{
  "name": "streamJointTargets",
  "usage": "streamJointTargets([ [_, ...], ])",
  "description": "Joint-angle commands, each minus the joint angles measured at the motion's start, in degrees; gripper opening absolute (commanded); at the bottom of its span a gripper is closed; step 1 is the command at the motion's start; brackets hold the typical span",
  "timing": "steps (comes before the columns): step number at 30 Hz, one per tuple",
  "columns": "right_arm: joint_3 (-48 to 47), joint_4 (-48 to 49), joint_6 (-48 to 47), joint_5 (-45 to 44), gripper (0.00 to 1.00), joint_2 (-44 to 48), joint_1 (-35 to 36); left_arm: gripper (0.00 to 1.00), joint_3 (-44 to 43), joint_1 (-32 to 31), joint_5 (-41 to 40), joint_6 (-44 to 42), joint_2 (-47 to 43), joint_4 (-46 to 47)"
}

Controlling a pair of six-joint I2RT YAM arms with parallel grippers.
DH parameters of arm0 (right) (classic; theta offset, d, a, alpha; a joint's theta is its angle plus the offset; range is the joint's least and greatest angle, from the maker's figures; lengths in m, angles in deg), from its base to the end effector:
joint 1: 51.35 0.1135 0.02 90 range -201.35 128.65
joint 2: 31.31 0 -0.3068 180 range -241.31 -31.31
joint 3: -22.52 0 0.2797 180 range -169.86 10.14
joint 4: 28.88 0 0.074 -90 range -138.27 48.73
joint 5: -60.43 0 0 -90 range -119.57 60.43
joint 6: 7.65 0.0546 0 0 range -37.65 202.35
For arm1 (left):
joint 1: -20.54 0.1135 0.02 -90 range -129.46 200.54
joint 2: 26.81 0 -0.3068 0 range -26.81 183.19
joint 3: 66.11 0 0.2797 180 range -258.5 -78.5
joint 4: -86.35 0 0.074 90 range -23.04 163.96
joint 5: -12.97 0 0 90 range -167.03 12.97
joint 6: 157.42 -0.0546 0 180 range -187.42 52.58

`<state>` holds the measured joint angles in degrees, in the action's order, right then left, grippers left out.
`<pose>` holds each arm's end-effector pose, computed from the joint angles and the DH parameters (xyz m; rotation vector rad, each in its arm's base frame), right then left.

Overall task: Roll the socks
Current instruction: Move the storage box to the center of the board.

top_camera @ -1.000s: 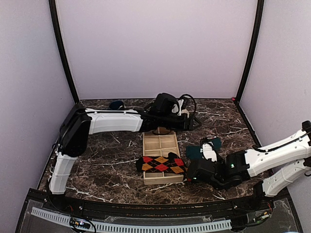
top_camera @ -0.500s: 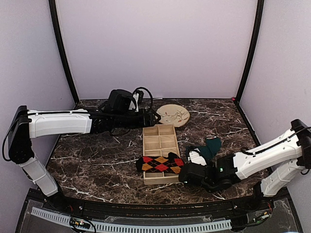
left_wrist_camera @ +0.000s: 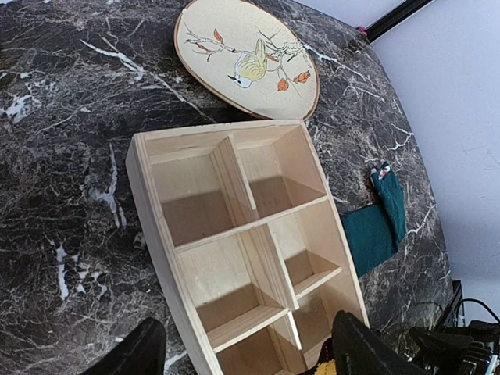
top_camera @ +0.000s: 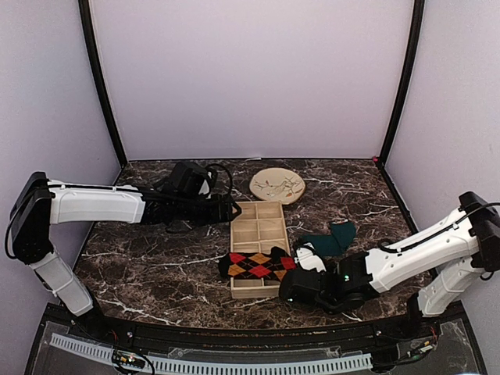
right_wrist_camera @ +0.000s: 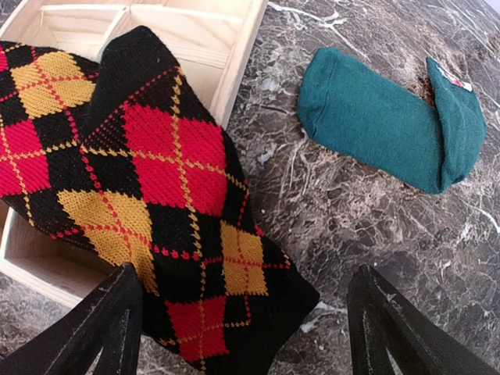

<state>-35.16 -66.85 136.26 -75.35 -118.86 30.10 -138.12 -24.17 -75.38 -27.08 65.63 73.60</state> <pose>0.0821 0.2826 0.1769 -0.3573 2.2452 0.0472 0.2851 -0.2845 0.2520 0.1050 2.2845 -0.8604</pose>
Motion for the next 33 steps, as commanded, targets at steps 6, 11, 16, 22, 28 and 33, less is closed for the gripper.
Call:
streamJointTargets([
  [6, -1.6, -4.6, 1.1, -0.5, 0.83, 1.1, 3.1, 0.7, -0.1, 0.6, 3.9, 0.5, 3.0, 0.5],
  [11, -0.7, -2.0, 0.3, -0.8, 0.83, 2.7, 3.1, 0.53, -0.8, 0.6, 5.8, -0.1, 6.0, 0.0],
  [16, 0.1, 1.1, -0.5, 0.6, 0.83, 2.7, 2.2, 0.42, -0.6, 0.6, 7.2, 0.1, 7.8, 0.9],
  [22, 0.7, 4.0, -1.2, 3.1, 0.79, 2.2, 0.7, 0.39, -1.3, 0.6, 7.7, -0.3, 9.5, 1.0],
  [28, 2.1, 6.5, -1.0, 5.5, 0.72, 2.6, -1.7, 0.32, -2.3, 0.5, 8.1, -0.6, 11.5, 1.1],
  [33, 3.1, 8.8, -1.7, 7.3, 0.61, 2.5, -3.2, 0.25, -3.3, 0.6, 7.9, -1.0, 13.0, 0.8],
])
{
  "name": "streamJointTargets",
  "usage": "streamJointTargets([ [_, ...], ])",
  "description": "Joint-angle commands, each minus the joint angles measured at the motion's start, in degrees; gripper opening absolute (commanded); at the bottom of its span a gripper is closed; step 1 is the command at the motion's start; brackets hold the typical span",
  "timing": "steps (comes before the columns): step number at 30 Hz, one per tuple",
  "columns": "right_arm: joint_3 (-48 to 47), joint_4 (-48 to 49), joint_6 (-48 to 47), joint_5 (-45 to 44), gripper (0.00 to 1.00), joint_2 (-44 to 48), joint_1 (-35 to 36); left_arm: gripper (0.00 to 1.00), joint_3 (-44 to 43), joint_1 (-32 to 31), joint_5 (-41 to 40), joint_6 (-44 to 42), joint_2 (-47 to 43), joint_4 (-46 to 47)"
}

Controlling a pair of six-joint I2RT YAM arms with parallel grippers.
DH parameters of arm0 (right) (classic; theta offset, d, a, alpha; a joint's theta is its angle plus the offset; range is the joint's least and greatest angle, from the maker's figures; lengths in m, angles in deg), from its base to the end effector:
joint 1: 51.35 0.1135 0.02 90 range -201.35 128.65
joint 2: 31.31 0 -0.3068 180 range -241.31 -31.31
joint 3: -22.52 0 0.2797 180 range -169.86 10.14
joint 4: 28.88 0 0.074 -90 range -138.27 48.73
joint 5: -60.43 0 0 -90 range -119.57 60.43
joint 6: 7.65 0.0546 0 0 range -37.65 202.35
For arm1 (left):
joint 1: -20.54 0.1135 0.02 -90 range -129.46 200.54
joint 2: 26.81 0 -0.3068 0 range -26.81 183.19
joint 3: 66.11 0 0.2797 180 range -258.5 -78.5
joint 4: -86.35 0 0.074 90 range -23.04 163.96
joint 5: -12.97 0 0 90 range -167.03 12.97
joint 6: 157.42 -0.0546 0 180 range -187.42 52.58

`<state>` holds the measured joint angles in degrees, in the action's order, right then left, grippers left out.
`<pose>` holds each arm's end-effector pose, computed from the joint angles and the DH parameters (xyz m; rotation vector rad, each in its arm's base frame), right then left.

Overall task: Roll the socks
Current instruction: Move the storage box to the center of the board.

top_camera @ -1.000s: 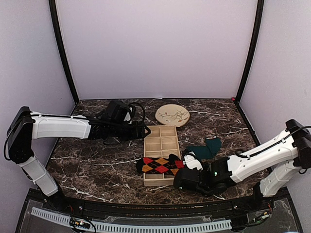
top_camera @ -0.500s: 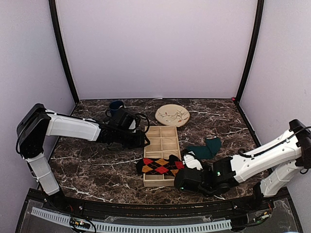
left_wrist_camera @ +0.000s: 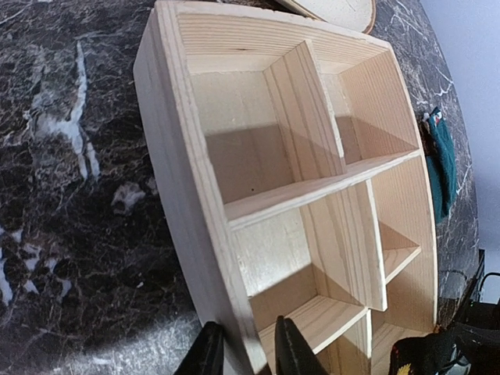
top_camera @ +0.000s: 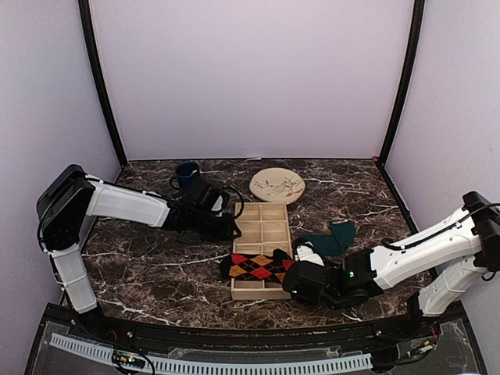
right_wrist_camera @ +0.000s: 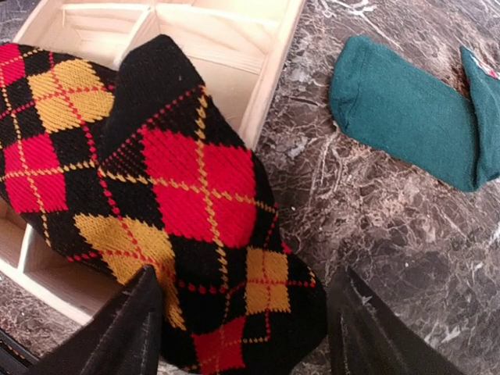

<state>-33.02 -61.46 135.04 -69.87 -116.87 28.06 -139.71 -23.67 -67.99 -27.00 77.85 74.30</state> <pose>0.0883 0.2802 0.1768 -0.3330 2.2967 0.1707 0.3027 -0.3064 0.1786 0.1681 2.4929 -0.8750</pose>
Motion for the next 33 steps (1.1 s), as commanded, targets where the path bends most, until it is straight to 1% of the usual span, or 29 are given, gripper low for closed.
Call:
streamJointTargets([
  [1, 1.0, 3.7, -0.6, 2.1, 0.58, 0.5, -1.3, 0.23, -1.9, 0.1, 0.4, -1.1, 0.9, 0.0],
  [2, 1.1, 4.1, -0.7, 2.4, 0.52, 0.5, -1.5, 0.21, -2.0, 0.1, 0.4, -1.1, 1.0, 0.0],
  [4, 1.1, 4.4, -1.0, 2.6, 0.43, 0.6, -1.8, 0.18, -2.2, 0.1, 0.1, -1.3, 1.2, -0.3],
  [5, 1.0, 4.5, -1.1, 2.7, 0.41, 0.7, -1.8, 0.15, -2.4, 0.1, 0.0, -1.3, 1.2, -0.3],
  [9, 0.5, 4.1, -1.3, 2.2, 0.35, 1.4, -1.9, 0.08, -3.1, 0.1, -0.9, -2.0, 1.5, -1.2],
  [12, -0.1, 3.5, -1.5, 1.8, 0.28, 2.1, -1.9, 0.05, -3.8, 0.1, -1.6, -2.5, 1.7, -2.2],
  [13, -0.3, 3.2, -1.6, 1.6, 0.27, 2.3, -1.9, 0.04, -4.1, 0.1, -1.8, -2.8, 1.8, -2.4],
  [17, -0.7, 2.5, -1.7, 1.1, 0.26, 3.1, -1.9, 0.0, -4.9, 0.1, -2.5, -3.4, 1.9, -3.4],
  [24, -0.8, 1.4, -1.3, 0.1, 0.26, 3.9, -1.9, 0.0, -6.3, 0.1, -4.8, -5.0, 1.4, -5.7],
  [30, -0.6, 2.3, -2.0, 0.1, 0.25, 4.3, -1.9, 0.0, -6.9, 0.1, -7.3, -6.4, 0.5, -7.7],
  [31, -0.6, 3.0, -2.4, 0.7, 0.26, 4.3, -1.9, 0.0, -6.9, 0.1, -7.6, -6.5, 0.3, -8.0],
  [32, -0.3, 4.1, -3.4, 1.6, 0.3, 4.4, -1.9, 0.0, -6.9, 0.1, -7.8, -6.7, 0.3, -8.2],
  [33, 0.0, 5.5, -4.6, 3.3, 0.36, 4.4, -1.8, 0.0, -6.9, 0.1, -8.1, -6.8, 0.2, -8.5],
])
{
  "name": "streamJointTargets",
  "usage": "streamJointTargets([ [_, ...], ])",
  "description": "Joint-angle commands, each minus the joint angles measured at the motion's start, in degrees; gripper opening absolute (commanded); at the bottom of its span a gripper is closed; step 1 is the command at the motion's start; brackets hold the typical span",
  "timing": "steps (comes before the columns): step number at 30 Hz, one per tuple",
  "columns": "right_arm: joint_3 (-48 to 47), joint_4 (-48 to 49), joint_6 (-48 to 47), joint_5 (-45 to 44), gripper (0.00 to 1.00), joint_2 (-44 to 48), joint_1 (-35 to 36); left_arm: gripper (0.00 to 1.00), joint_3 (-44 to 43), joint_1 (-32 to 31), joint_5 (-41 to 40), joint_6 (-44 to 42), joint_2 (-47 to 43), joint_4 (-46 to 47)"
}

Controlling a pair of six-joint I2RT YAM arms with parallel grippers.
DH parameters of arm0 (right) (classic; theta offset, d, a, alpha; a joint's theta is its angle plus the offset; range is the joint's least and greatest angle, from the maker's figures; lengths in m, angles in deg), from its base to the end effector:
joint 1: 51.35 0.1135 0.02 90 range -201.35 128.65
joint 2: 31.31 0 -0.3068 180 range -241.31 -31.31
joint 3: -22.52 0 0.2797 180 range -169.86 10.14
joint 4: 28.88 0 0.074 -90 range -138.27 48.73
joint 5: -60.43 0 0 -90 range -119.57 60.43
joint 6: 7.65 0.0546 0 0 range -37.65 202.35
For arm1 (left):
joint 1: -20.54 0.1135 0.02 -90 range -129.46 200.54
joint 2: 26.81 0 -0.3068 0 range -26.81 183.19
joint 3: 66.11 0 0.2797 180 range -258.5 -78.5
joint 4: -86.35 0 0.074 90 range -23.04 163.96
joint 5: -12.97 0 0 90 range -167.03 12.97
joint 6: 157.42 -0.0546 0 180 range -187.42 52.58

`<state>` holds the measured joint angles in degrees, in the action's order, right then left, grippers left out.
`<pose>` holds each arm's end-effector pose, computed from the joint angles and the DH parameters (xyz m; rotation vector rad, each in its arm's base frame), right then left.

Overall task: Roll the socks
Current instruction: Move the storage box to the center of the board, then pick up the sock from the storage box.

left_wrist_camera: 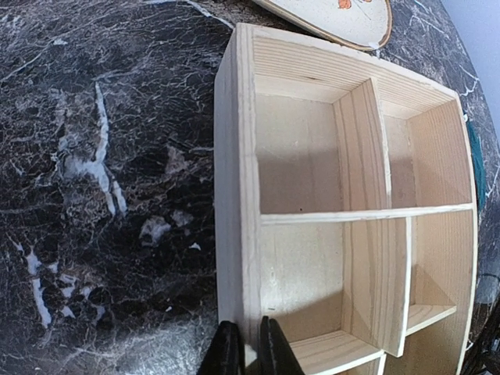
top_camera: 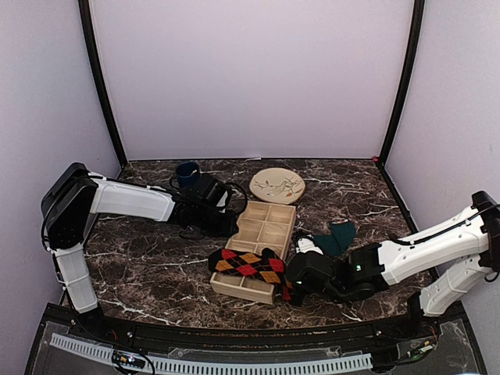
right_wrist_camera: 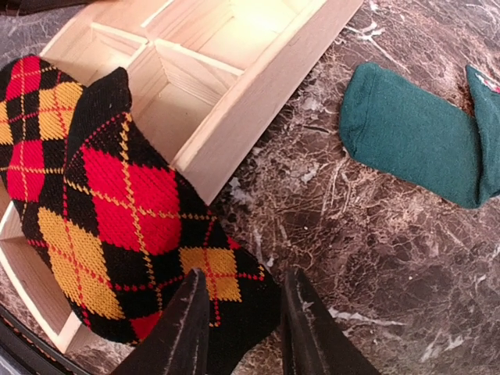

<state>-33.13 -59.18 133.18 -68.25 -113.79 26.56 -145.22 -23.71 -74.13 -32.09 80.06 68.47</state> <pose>0.0947 0.2791 0.1935 -0.3053 2.2794 0.2611 0.3178 -0.3135 0.1849 0.2191 2.4788 -0.6976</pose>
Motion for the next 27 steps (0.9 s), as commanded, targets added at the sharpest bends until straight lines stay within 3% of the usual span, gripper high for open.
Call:
streamJointTargets([
  [1, 0.5, 4.2, -3.7, 3.2, 0.43, 1.2, -0.3, 0.0, -1.4, 0.1, -2.2, -1.8, -2.1, -2.9],
  [4, 0.8, 5.4, -5.4, 5.4, 0.6, 0.4, 0.9, 0.0, -1.6, 0.1, -2.9, -2.2, -2.4, -3.3],
  [7, 0.8, 5.2, -5.8, 5.5, 0.71, 0.0, 3.1, 0.0, -2.0, 0.1, -3.3, -2.5, -2.4, -3.7],
  [19, -1.8, 3.2, -6.5, 4.8, 0.72, -4.9, 8.3, 0.0, -2.6, -0.4, -3.7, -2.6, -2.6, -4.4],
  [27, -3.6, 1.2, -7.2, -1.0, 0.69, -8.2, 7.7, 0.0, -2.6, -0.9, -3.6, -2.8, -2.6, -4.5],
])
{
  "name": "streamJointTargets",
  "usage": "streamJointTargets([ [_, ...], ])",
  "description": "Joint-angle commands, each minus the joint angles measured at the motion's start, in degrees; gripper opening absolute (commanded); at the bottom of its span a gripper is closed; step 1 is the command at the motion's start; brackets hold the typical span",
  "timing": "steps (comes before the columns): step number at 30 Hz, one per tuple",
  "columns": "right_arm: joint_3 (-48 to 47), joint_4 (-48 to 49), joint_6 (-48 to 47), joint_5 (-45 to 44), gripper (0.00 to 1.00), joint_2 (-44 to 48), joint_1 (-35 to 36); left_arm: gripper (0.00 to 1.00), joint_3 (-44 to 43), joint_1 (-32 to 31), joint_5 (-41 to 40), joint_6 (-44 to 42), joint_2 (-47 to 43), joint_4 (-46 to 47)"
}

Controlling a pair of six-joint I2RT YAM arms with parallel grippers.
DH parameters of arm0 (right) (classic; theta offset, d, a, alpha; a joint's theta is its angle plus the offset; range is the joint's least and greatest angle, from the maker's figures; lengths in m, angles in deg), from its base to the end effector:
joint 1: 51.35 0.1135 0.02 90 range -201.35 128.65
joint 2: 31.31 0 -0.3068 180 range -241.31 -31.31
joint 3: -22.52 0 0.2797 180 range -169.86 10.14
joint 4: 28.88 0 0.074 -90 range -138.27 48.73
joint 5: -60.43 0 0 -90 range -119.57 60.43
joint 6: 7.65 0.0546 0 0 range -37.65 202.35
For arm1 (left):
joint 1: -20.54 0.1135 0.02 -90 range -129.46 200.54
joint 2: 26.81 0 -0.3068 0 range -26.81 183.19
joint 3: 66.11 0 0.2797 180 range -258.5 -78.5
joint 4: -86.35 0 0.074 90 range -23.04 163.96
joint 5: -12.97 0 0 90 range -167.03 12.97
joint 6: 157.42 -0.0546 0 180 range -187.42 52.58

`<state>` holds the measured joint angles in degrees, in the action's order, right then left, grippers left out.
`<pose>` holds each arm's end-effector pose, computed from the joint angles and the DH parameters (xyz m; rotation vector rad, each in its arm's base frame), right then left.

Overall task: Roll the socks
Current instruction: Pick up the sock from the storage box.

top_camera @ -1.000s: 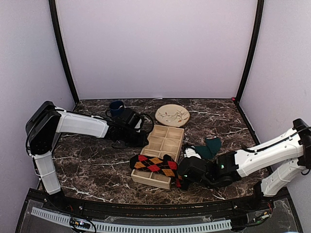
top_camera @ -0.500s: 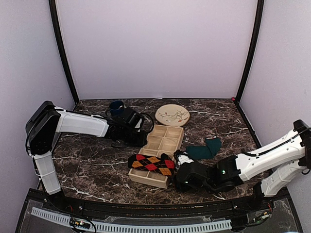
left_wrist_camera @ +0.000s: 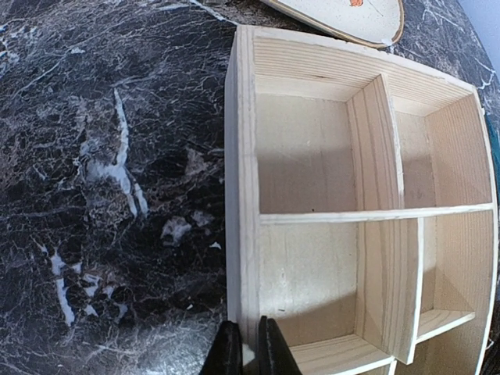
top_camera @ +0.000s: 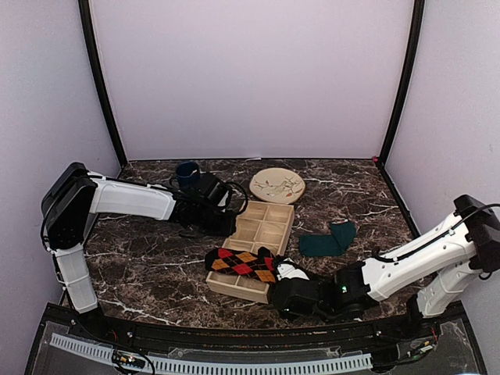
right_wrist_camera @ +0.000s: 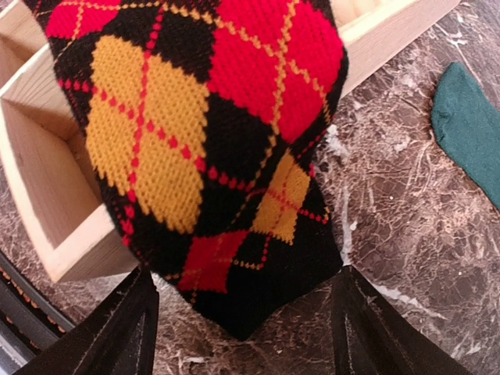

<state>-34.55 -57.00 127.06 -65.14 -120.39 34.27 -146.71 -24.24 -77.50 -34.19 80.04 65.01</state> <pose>0.0554 0.3079 0.1693 -0.6354 2.2813 0.2533 0.3173 -0.3142 0.1885 0.2471 2.4830 -0.6014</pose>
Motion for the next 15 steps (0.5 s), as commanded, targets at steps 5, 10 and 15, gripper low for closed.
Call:
streamJointTargets([
  [5, -2.6, 2.0, -4.4, -4.6, 0.56, -4.1, -1.2, 0.0, -1.1, -0.5, -0.3, -0.8, -2.6, -1.1],
  [10, -2.9, 2.7, -5.9, -4.4, 0.1, -5.0, -1.9, 0.0, -0.7, -0.5, -1.6, -1.0, -3.2, -1.8],
  [15, -2.7, 2.0, -5.9, -4.7, 0.0, -3.2, -1.9, 0.0, 0.0, -0.5, -5.7, -1.2, -4.6, -3.3],
])
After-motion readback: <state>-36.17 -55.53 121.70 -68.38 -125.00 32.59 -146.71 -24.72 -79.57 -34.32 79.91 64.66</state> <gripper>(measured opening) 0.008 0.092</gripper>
